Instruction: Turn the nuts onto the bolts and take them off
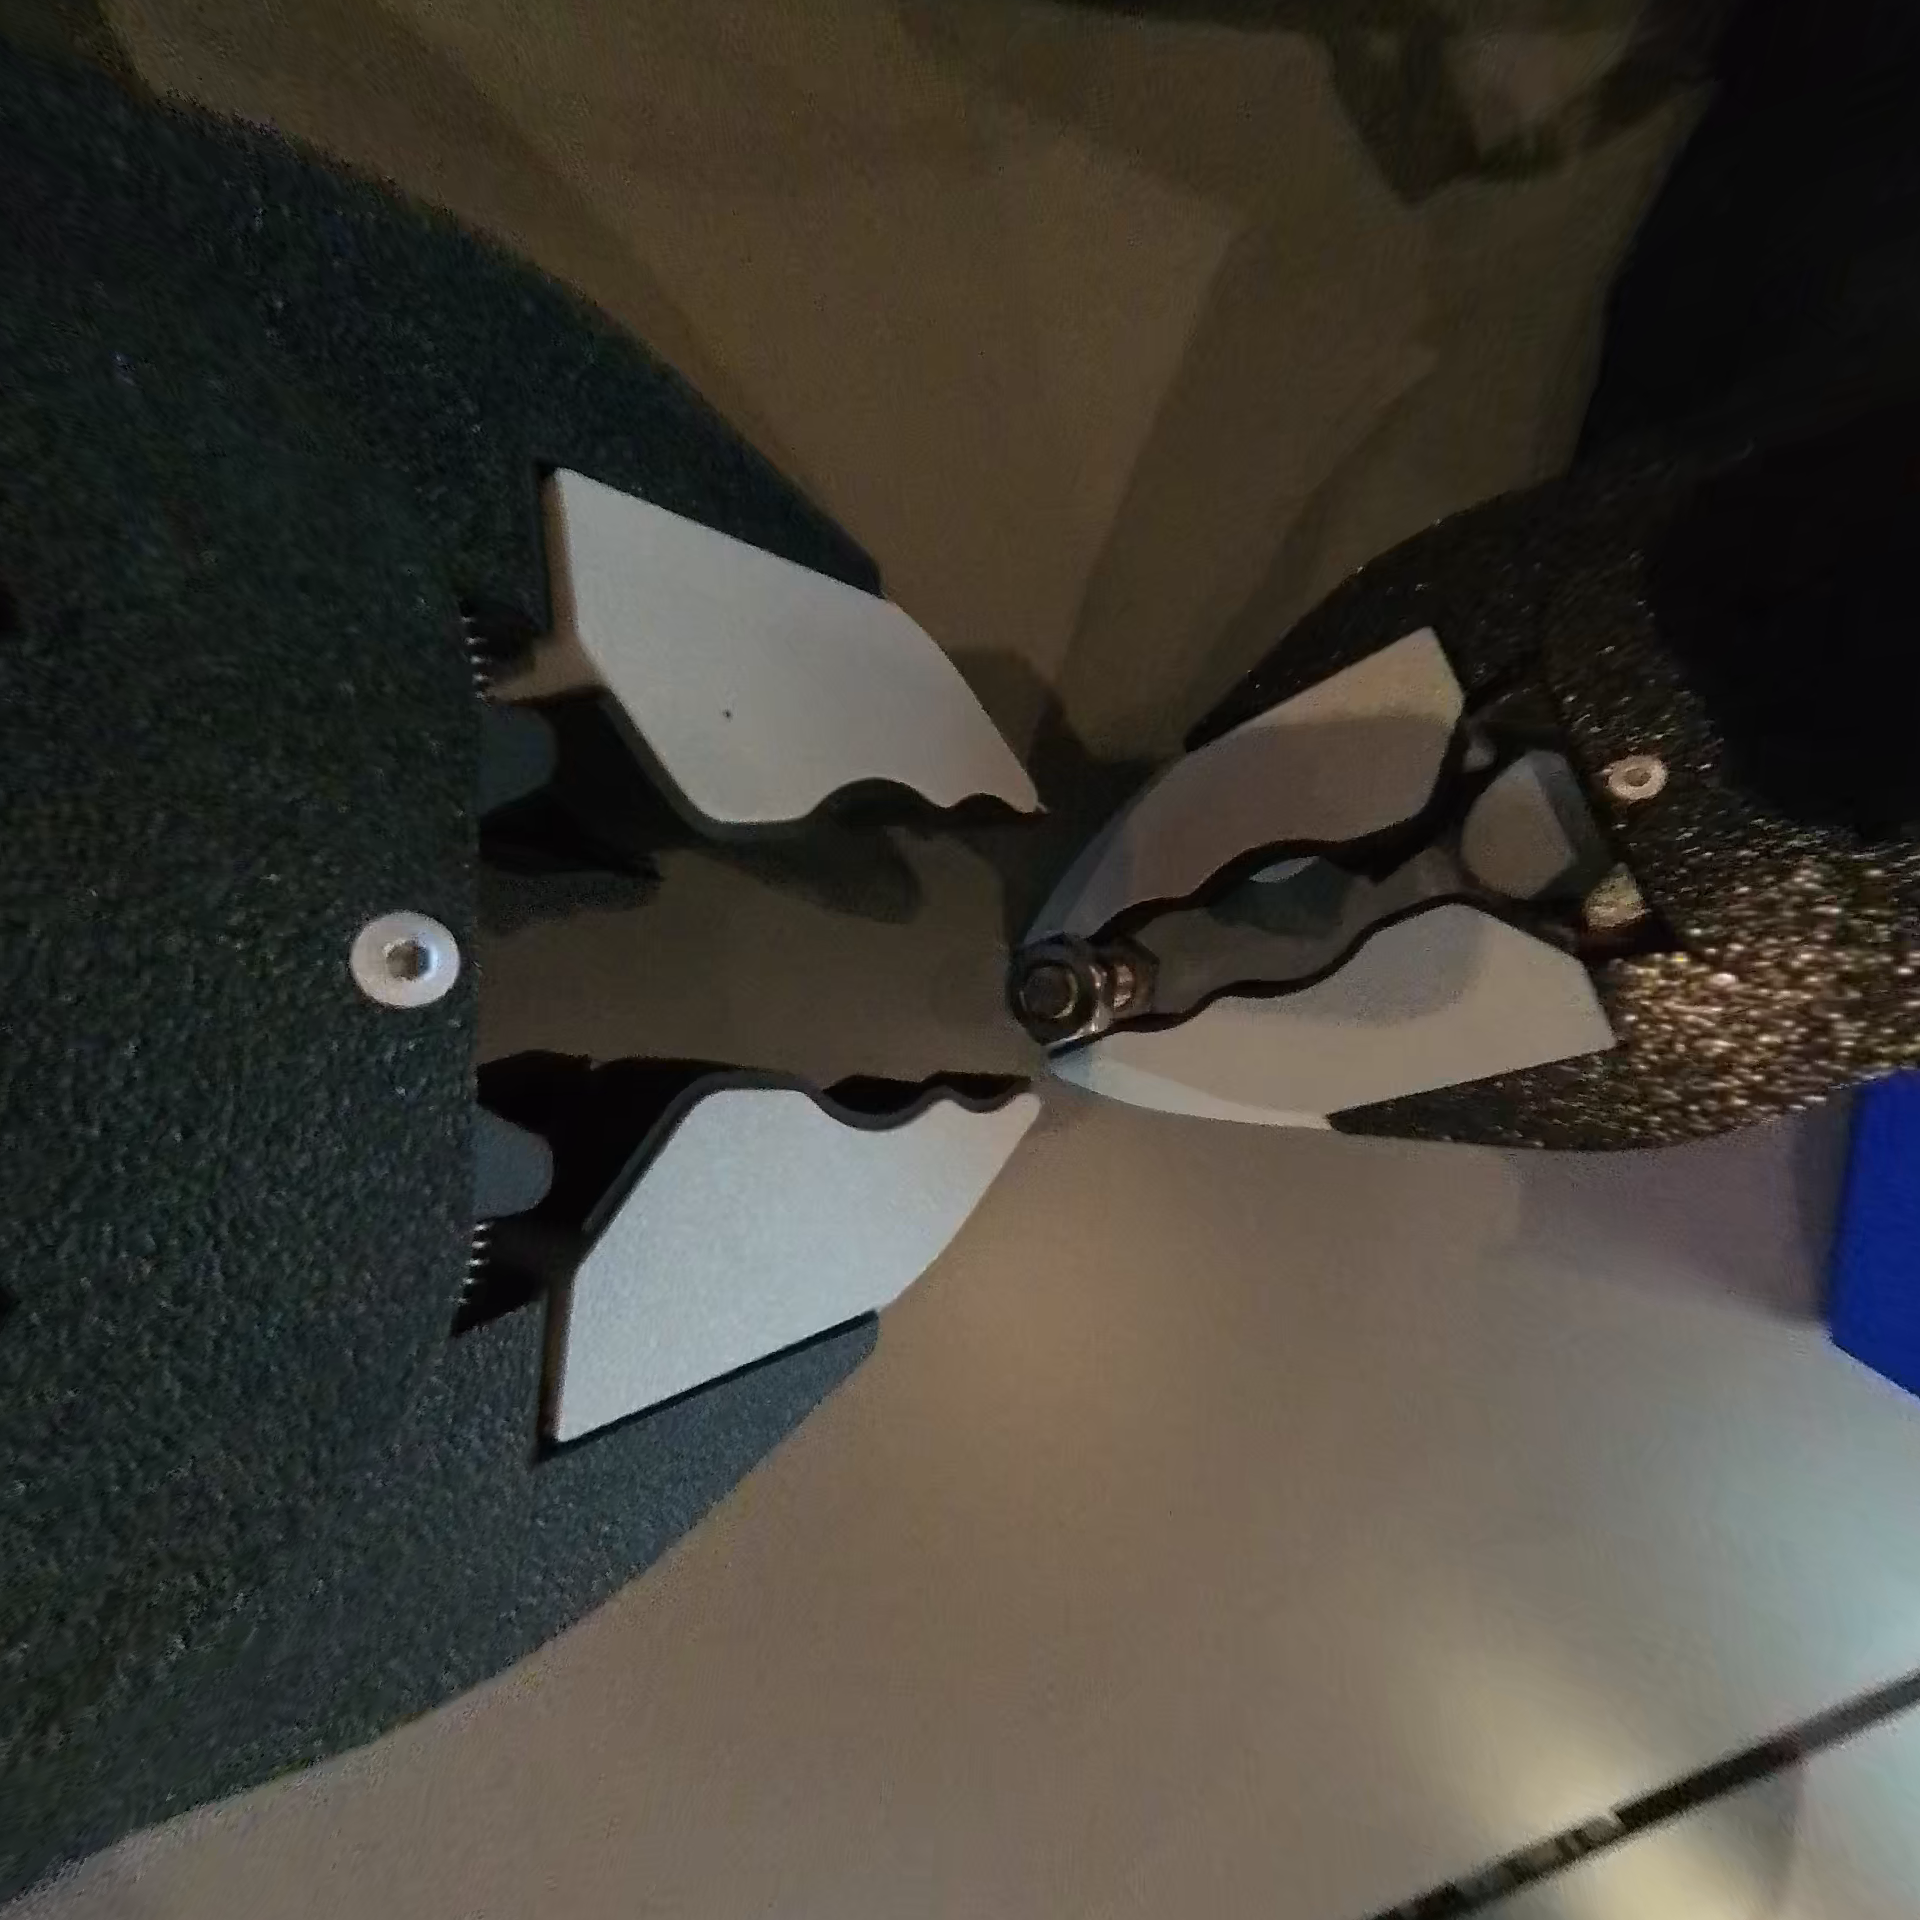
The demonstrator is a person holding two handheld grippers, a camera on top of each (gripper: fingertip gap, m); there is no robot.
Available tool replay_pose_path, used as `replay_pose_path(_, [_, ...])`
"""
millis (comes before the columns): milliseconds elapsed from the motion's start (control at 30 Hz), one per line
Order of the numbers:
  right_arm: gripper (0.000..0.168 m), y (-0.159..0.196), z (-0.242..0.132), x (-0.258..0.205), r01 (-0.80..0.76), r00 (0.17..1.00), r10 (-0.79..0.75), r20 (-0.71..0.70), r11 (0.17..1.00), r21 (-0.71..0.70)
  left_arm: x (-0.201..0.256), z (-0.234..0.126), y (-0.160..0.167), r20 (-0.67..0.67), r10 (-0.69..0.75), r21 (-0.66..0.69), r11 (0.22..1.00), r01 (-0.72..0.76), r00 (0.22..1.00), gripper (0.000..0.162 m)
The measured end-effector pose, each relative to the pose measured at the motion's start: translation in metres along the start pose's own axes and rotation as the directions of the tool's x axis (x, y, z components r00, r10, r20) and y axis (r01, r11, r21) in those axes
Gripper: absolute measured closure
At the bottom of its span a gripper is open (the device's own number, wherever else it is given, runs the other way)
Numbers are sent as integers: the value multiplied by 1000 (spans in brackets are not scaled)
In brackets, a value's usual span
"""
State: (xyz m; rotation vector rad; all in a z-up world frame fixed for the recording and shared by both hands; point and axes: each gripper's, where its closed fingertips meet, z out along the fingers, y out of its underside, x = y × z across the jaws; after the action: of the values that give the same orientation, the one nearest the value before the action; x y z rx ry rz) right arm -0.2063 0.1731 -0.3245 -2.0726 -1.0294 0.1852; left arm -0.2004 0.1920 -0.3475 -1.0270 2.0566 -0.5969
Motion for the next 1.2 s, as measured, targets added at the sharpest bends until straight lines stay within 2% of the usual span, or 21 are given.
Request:
replay_pose_path(67, [125, 0, 3, -4, -3, 1000, 3, 22, 1000, -9, 0, 0, 0, -3, -5, 0, 1000, 5, 1000, 145])
replay_pose_path(200, [111, -17, 4, -12, 101, 995, -101, -2, 992, 69, 0, 0, 0, -2, -1, 0, 1000, 1, 1000, 145])
replay_pose_path(267, [117, -22, 3, -15, 156, 988, -155, -17, 982, 102, 0, 0, 0, -4, -8, -1, 1000, 8, 1000, 145])
replay_pose_path(400, [118, -9, 0, -1, 68, 997, -66, -43, 997, 31, 0, 0, 0, -8, -16, 1, 1000, 16, 1000, 145])
replay_pose_path(567, [125, -2, 3, -2, 13, 1000, -13, 0, 1000, 5, 0, 0, 0, -13, -23, -1, 1000, 22, 1000, 145])
replay_pose_path(667, [111, -18, 4, -12, 101, 995, -101, -4, 992, 79, 0, 0, 0, -11, -17, 0, 1000, 17, 1000, 146])
replay_pose_path(733, [118, -28, 1, -16, 182, 983, -178, -41, 974, 132, 0, 0, 0, -12, -21, -1, 1000, 21, 1000, 146])
replay_pose_path(833, [120, -18, -3, -1, 125, 988, -120, -93, 991, 56, 0, 0, 0, -15, -30, 1, 1000, 30, 999, 146])
replay_pose_path(933, [128, -5, -4, 4, 43, 997, -43, -68, 999, 10, 0, 0, 0, -13, -26, -1, 1000, 26, 1000, 146])
replay_pose_path(1033, [131, 0, 0, 0, 26, 999, -28, -40, 999, -31, 0, 0, 0, -13, -27, -3, 1000, 27, 1000, 145])
replay_pose_path(1133, [118, -15, 3, -8, 63, 998, -62, -32, 997, 46, 0, 0, 0, -14, -25, -3, 1000, 25, 1000, 145])
replay_pose_path(1200, [121, -27, -1, -14, 75, 997, -74, -6, 989, 131, 1, 0, 0, -14, -24, -6, 1000, 24, 1000, 145])
